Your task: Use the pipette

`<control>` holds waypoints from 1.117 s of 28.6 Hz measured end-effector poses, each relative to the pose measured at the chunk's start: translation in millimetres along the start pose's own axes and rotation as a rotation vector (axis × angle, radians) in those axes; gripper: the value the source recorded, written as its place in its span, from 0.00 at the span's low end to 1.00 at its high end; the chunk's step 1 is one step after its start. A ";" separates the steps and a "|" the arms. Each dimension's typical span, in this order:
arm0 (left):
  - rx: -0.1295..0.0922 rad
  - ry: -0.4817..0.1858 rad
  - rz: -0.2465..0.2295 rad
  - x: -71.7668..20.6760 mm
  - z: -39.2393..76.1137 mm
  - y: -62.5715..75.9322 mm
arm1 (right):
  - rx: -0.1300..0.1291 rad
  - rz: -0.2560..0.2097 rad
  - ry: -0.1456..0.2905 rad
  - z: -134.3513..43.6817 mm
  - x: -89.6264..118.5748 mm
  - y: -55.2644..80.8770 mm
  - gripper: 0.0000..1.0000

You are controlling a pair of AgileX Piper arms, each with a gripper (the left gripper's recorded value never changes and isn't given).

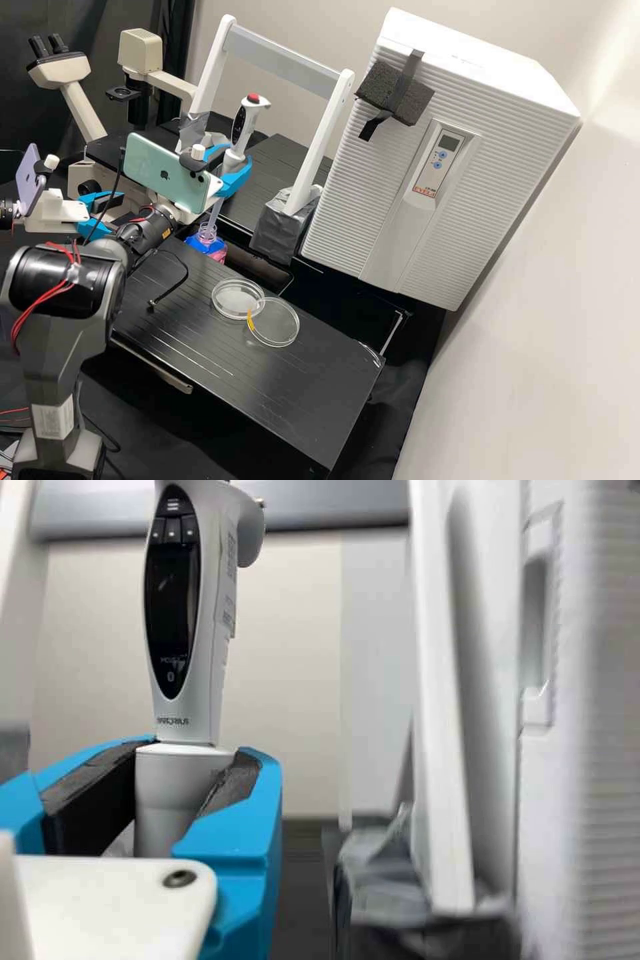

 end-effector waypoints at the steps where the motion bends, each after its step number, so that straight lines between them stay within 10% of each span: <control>1: -0.001 0.000 -0.001 -0.7 -0.1 -0.7 | 0.011 0.020 0.013 -4.5 -1.1 7.3 0.00; 12: -0.026 -0.042 0.026 -9.5 11.2 3.8 | 0.126 0.136 0.081 -19.6 -23.0 67.0 0.00; 25: -0.009 -0.205 -0.004 -12.5 51.6 -3.1 | 0.054 0.220 0.050 18.7 -83.9 119.1 0.00; 32: -0.006 -0.231 0.005 -9.9 59.2 -0.9 | 0.069 0.227 -0.001 34.9 -100.6 130.4 0.00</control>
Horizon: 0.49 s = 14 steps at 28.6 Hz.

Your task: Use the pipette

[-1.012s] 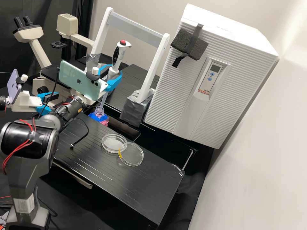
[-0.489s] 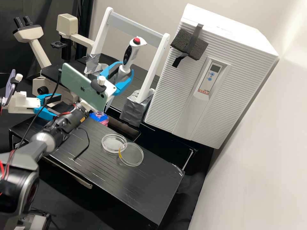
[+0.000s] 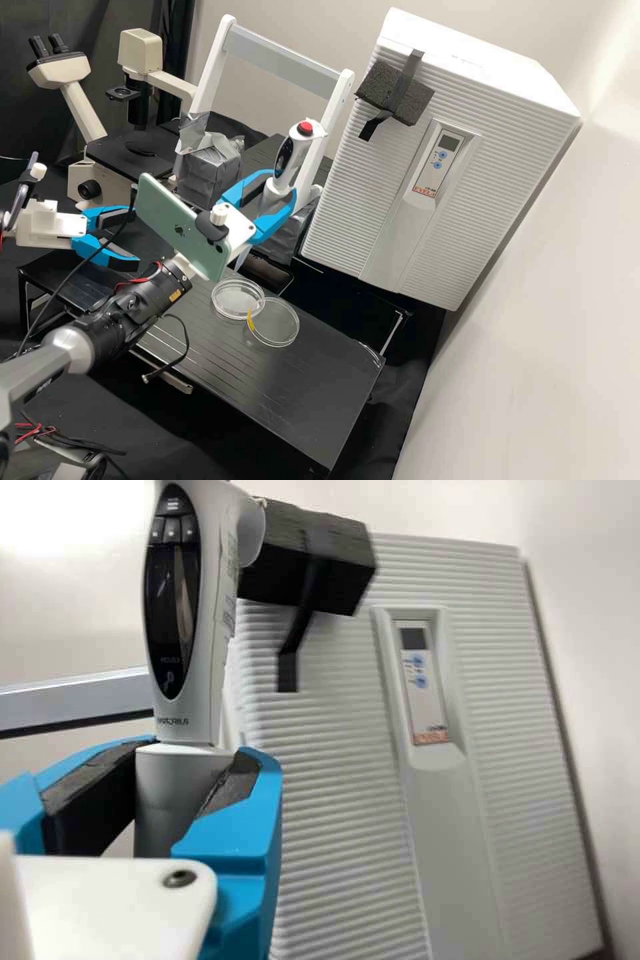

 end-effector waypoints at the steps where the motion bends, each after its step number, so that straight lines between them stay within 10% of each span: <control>1: 0.000 -0.001 0.002 0.4 0.2 0.5 | 0.000 0.005 0.001 0.7 -1.4 2.7 0.00; 14: 0.001 -0.033 -0.005 2.4 9.3 -1.7 | -0.024 0.027 0.014 2.4 -8.4 12.4 0.00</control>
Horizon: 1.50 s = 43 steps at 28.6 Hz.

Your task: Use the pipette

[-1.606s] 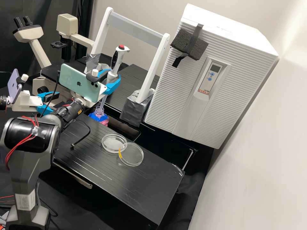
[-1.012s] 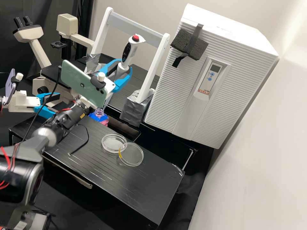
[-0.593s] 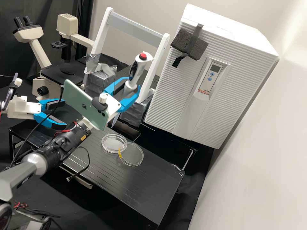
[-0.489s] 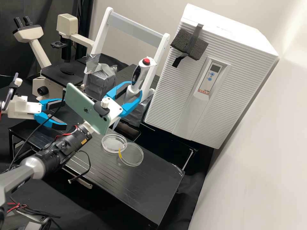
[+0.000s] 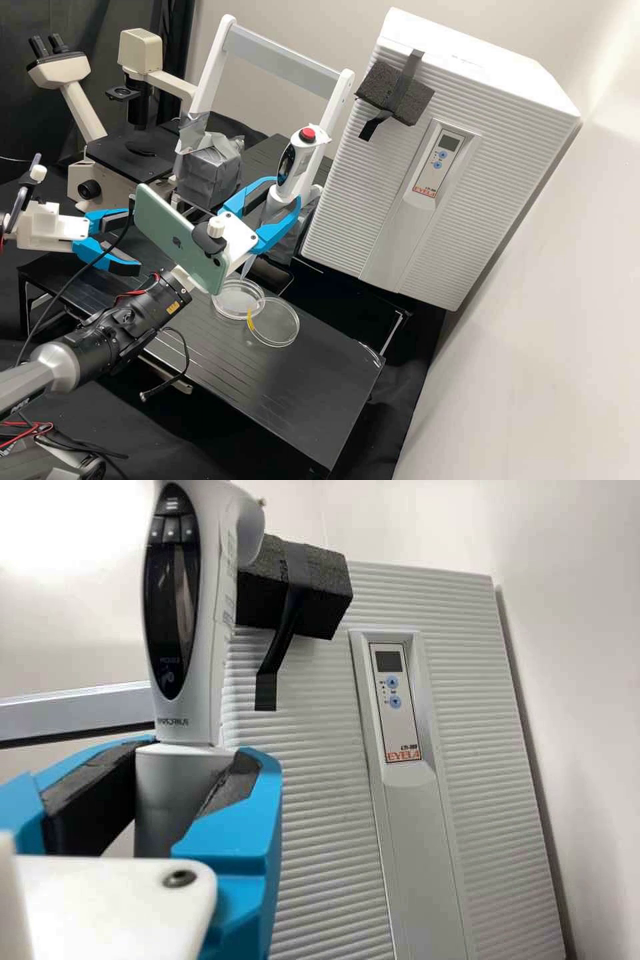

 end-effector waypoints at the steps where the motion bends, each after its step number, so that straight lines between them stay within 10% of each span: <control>1: -0.001 -0.002 0.000 0.1 0.8 -0.3 | 0.000 0.000 0.000 0.0 0.0 0.0 0.00; 18: 0.000 0.016 0.011 -1.2 -4.2 3.1 | 0.011 -0.024 -0.011 2.7 -3.3 -4.9 0.00; 32: 0.049 0.154 0.249 -24.9 -35.6 73.8 | 0.034 -0.103 0.116 -44.8 52.6 -24.5 0.00; 43: 0.099 0.223 0.350 -23.7 -48.7 124.8 | -0.051 -0.304 0.159 -82.5 133.2 -53.3 0.00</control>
